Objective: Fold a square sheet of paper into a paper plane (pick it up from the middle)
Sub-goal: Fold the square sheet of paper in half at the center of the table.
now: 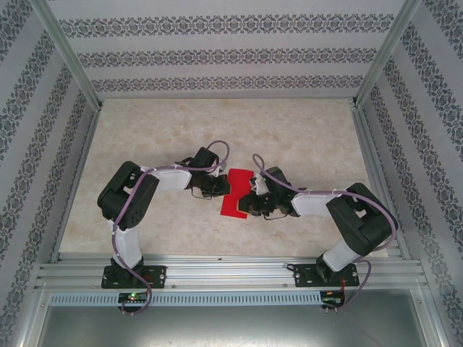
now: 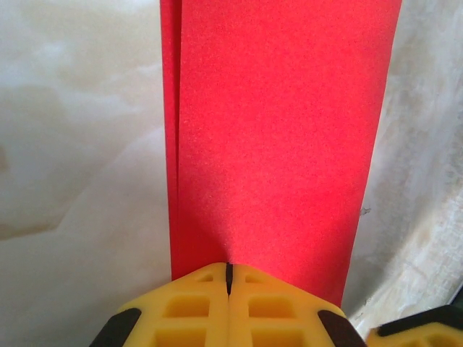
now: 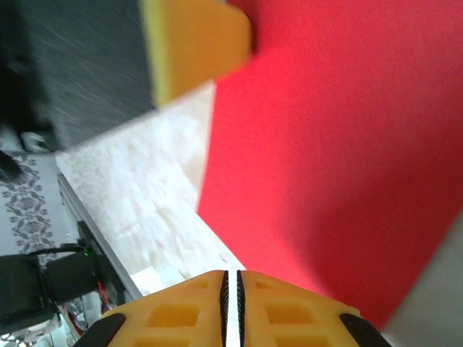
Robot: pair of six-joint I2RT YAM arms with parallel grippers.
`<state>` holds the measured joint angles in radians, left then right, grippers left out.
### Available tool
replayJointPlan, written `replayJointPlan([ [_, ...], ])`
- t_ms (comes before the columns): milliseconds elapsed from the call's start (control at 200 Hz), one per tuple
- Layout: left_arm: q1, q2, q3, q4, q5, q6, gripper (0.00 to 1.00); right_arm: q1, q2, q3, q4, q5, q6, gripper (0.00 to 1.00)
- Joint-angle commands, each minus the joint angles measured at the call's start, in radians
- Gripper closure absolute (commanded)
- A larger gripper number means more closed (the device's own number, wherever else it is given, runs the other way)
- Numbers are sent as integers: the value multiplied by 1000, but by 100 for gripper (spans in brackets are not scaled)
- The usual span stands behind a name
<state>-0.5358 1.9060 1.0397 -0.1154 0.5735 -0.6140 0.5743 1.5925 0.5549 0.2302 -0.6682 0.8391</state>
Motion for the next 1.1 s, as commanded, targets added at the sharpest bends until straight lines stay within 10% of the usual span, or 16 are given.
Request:
replayJointPlan([
  [0, -14, 41, -38, -104, -45, -3, 100, 13, 44, -39, 32, 2, 10, 86],
  [390, -13, -54, -39, -42, 16, -54, 99, -51, -57, 23, -95, -3, -68, 83],
  [759, 26, -225, -81, -46, -59, -105, 69, -36, -102, 92, -242, 225, -36, 69],
  [1099, 69, -170, -123, 31, 81, -136, 66, -44, -30, 75, -168, 198, 9, 65],
])
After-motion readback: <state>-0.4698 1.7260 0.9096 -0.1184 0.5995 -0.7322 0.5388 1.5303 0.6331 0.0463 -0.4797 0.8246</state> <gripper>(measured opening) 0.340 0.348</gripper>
